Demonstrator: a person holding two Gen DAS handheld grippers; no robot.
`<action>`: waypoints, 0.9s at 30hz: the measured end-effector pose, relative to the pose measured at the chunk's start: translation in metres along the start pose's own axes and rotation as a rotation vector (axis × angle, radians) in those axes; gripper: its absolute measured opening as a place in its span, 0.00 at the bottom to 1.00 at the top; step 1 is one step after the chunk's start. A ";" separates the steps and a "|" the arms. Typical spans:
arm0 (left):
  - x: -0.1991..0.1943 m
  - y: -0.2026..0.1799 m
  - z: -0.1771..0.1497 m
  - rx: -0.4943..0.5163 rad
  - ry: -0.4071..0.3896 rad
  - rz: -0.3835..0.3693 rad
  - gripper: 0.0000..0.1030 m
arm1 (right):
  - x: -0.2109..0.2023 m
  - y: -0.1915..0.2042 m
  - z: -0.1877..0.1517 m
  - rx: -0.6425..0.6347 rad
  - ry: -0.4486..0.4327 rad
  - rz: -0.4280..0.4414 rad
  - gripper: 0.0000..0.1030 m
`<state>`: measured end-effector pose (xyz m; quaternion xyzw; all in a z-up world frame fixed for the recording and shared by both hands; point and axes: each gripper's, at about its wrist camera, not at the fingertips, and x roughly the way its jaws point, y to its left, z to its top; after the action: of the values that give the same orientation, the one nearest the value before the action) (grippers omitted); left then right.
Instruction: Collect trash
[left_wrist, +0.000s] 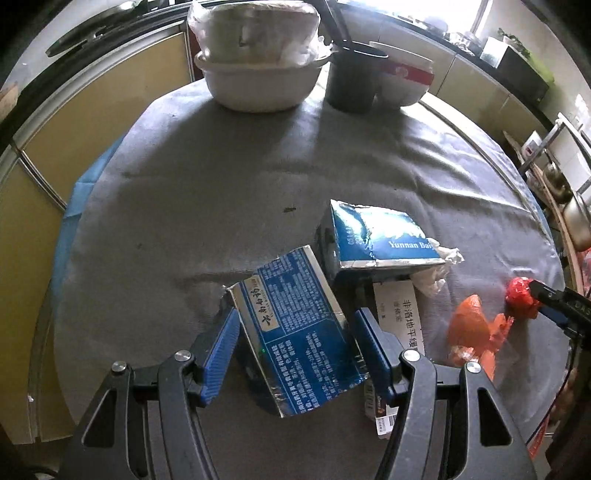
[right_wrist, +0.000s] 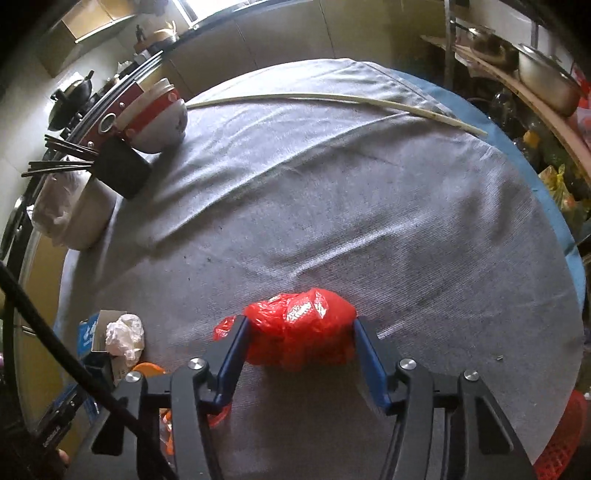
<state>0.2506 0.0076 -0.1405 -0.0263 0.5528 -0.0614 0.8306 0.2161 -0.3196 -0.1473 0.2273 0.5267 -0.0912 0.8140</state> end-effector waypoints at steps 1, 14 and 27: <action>0.001 0.001 -0.001 -0.004 0.004 -0.002 0.59 | -0.001 -0.001 -0.002 -0.003 -0.008 0.006 0.56; -0.011 0.025 -0.020 -0.025 -0.022 -0.071 0.06 | -0.021 -0.011 -0.035 -0.045 -0.062 0.059 0.50; -0.030 0.032 -0.025 -0.065 -0.029 -0.147 0.51 | -0.044 -0.033 -0.060 0.008 -0.076 0.166 0.57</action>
<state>0.2182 0.0435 -0.1260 -0.0946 0.5392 -0.1036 0.8304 0.1353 -0.3242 -0.1375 0.2698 0.4745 -0.0340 0.8372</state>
